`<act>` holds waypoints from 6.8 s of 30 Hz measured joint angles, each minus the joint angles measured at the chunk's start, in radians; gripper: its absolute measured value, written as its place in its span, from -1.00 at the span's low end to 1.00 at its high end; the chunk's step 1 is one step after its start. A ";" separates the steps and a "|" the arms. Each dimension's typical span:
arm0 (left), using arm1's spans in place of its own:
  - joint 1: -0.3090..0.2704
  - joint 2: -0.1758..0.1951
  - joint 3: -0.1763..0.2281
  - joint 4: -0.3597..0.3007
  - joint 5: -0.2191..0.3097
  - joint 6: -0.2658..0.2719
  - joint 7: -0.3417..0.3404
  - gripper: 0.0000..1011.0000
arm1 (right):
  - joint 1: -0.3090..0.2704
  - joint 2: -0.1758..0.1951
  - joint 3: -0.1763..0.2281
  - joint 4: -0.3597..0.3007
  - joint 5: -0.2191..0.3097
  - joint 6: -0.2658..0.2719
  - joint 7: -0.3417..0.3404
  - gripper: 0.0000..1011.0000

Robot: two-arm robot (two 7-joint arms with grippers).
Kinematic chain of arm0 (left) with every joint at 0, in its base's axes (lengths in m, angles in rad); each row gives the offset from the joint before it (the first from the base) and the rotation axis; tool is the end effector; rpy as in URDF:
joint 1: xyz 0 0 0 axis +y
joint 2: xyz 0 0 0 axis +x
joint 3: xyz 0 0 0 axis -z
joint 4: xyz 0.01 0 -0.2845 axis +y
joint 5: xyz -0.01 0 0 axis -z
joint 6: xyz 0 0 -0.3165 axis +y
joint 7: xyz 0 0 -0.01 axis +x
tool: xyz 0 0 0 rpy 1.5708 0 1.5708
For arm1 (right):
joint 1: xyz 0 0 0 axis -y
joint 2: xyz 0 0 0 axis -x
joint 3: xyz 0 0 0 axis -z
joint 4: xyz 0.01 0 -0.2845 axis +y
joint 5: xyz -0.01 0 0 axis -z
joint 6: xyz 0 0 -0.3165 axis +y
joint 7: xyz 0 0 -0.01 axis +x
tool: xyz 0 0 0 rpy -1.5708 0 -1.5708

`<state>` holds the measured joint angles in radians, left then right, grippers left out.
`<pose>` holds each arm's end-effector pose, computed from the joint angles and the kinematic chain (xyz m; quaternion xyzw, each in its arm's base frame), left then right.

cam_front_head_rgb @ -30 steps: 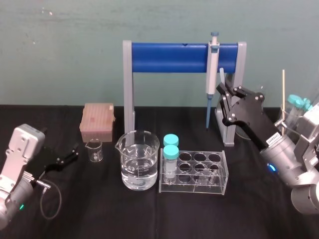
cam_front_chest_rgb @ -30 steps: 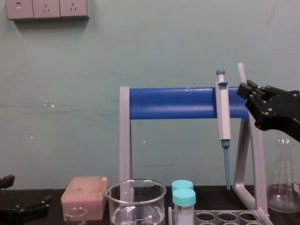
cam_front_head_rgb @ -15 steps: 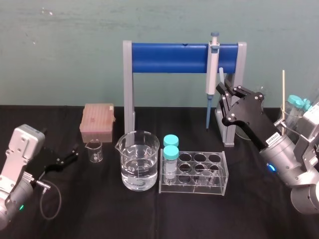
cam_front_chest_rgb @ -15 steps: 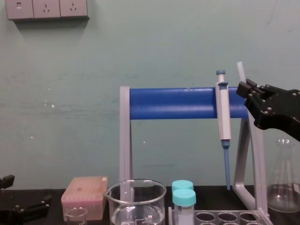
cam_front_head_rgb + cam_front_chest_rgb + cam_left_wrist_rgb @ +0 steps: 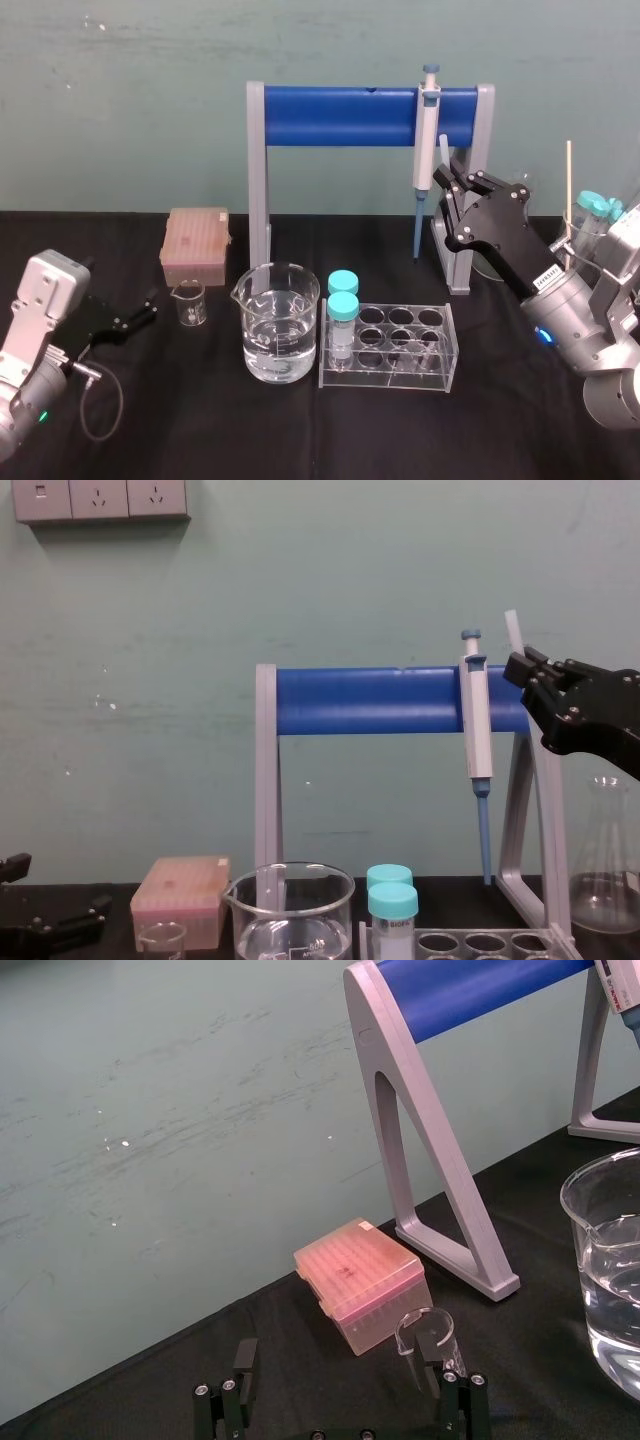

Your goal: Pick up the stirring rod with one hand, then place it down.

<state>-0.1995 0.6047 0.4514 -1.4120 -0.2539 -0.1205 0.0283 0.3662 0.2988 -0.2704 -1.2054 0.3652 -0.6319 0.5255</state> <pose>0.3645 0.0775 -0.2993 0.1415 -0.1325 0.5799 0.7913 0.4279 -0.0415 -0.2757 0.1537 -0.2335 -0.4218 0.8625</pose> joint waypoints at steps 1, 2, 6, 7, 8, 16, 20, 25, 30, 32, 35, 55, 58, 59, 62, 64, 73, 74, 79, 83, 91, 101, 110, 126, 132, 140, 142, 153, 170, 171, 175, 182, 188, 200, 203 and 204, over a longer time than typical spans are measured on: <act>0.000 0.000 0.000 0.000 0.000 0.000 0.000 0.98 | 0.000 0.000 0.000 0.000 0.000 0.000 0.000 -0.88; 0.000 0.000 0.000 0.000 0.000 0.000 0.000 0.98 | 0.000 0.000 0.000 0.000 0.000 0.000 0.000 -0.87; 0.000 0.000 0.000 0.000 0.000 0.000 0.000 0.98 | 0.000 0.000 0.000 0.000 0.000 0.000 0.000 -0.87; 0.000 0.000 0.000 0.000 0.000 0.000 0.000 0.98 | 0.000 0.000 0.000 0.000 0.000 0.000 0.000 -0.87; 0.000 0.000 0.000 0.000 0.000 0.000 0.000 0.98 | 0.000 0.000 0.000 0.000 0.000 0.000 0.000 -0.87; 0.000 0.000 0.000 0.000 0.000 0.000 0.000 0.98 | 0.000 0.000 0.000 0.000 0.000 0.000 0.000 -0.87; 0.000 0.000 0.000 0.000 0.000 0.000 0.000 0.98 | 0.000 0.000 0.000 0.000 0.000 0.000 0.000 -0.87; 0.000 0.000 0.000 0.000 0.000 0.000 0.000 0.98 | 0.000 0.000 0.000 0.000 0.000 0.000 0.000 -0.87; 0.000 0.000 0.000 0.000 0.000 0.000 0.000 0.98 | 0.000 0.000 0.000 0.000 0.000 0.000 0.000 -0.88; 0.000 0.000 0.000 0.000 0.000 0.000 0.000 0.98 | 0.000 0.000 0.000 0.000 0.000 0.000 0.000 -0.88; 0.000 0.000 0.000 0.000 0.000 0.000 0.000 0.98 | 0.000 0.000 0.000 0.000 0.000 0.000 0.000 -0.88; 0.000 0.000 0.000 0.000 0.000 0.000 0.000 0.98 | 0.000 0.000 0.000 0.000 0.000 0.000 0.000 -0.88; 0.000 0.000 0.000 0.000 0.000 0.000 0.000 0.98 | 0.000 0.000 0.000 0.000 0.000 0.000 0.000 -0.88; 0.000 0.000 0.000 0.000 0.000 0.000 0.000 0.98 | 0.000 0.000 0.000 0.000 0.000 0.000 0.000 -0.88; 0.000 0.000 0.000 0.000 0.000 0.000 0.000 0.98 | 0.000 0.000 0.000 0.000 0.000 0.000 0.000 -0.88; 0.000 0.000 0.000 0.000 0.000 0.000 0.000 0.98 | 0.000 0.000 0.000 0.000 0.000 0.000 0.000 -0.87; 0.000 0.000 0.000 0.000 0.000 0.000 0.000 0.98 | 0.000 0.000 0.000 0.000 0.000 0.000 0.000 -0.88; 0.000 0.000 0.000 0.000 0.000 0.000 0.000 0.98 | 0.000 0.000 0.000 0.000 0.000 0.000 0.000 -0.88; 0.000 0.000 0.000 0.000 0.000 0.000 0.000 0.98 | 0.000 0.000 0.000 0.000 0.000 0.000 0.000 -0.87; 0.000 0.000 0.000 0.000 0.000 0.000 0.000 0.98 | 0.000 0.000 0.000 0.000 0.000 0.000 0.000 -0.88; 0.000 0.000 0.000 0.000 0.000 0.000 0.000 0.98 | 0.001 0.002 0.000 0.002 0.015 0.010 0.028 -0.87; 0.000 0.000 0.000 0.000 0.000 0.000 0.000 0.98 | -0.023 0.028 0.002 -0.006 0.085 0.073 0.137 -0.88; 0.000 0.000 0.000 0.000 0.000 0.000 0.000 0.98 | -0.041 0.040 0.002 -0.005 0.107 0.096 0.173 -0.87; 0.000 0.000 0.000 0.000 0.000 0.000 0.000 0.98 | -0.006 0.029 -0.038 0.082 0.131 0.075 0.254 -0.88; 0.000 0.000 0.000 0.000 0.000 0.000 0.000 0.98 | 0.003 0.026 -0.045 0.114 0.139 0.075 0.267 -0.88; 0.000 0.000 0.000 0.000 0.000 0.000 0.000 0.98 | 0.012 0.021 -0.052 0.154 0.139 0.071 0.273 -0.88; 0.000 0.000 0.000 0.000 0.000 0.000 0.000 0.98 | 0.014 0.020 -0.055 0.164 0.136 0.069 0.275 -0.88; 0.000 0.000 0.000 0.000 0.000 0.000 0.000 0.98 | 0.026 0.013 -0.065 0.203 0.119 0.050 0.282 -0.87; 0.000 0.000 0.000 0.000 0.000 0.000 0.000 0.98 | 0.025 0.011 -0.065 0.201 0.098 0.051 0.257 -0.87; 0.000 0.000 0.000 0.000 0.000 0.000 0.000 0.98 | 0.025 0.011 -0.065 0.202 0.098 0.051 0.258 -0.84; 0.000 0.000 0.000 0.000 0.000 0.000 0.000 0.98 | 0.026 0.011 -0.065 0.202 0.100 0.051 0.259 -0.66; 0.000 0.000 0.000 0.000 0.000 0.000 0.000 0.98 | 0.026 0.011 -0.065 0.203 0.102 0.051 0.261 -0.23; 0.000 0.000 0.000 0.000 0.000 0.000 0.000 0.98 | 0.026 0.011 -0.065 0.203 0.103 0.050 0.262 0.18; 0.000 0.000 0.000 0.000 0.000 0.000 0.000 0.98 | 0.026 0.011 -0.065 0.203 0.104 0.050 0.263 0.84; 0.000 0.000 0.000 0.000 0.000 0.000 0.000 0.98 | 0.023 0.013 -0.056 0.184 0.095 0.042 0.245 0.98; 0.000 0.000 0.000 0.000 0.000 0.000 0.000 0.98 | 0.020 0.013 -0.053 0.175 0.093 0.042 0.239 0.98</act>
<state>-0.1995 0.6047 0.4514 -1.4120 -0.2539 -0.1206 0.0283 0.3865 0.3120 -0.3232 -1.0300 0.4581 -0.5902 0.7644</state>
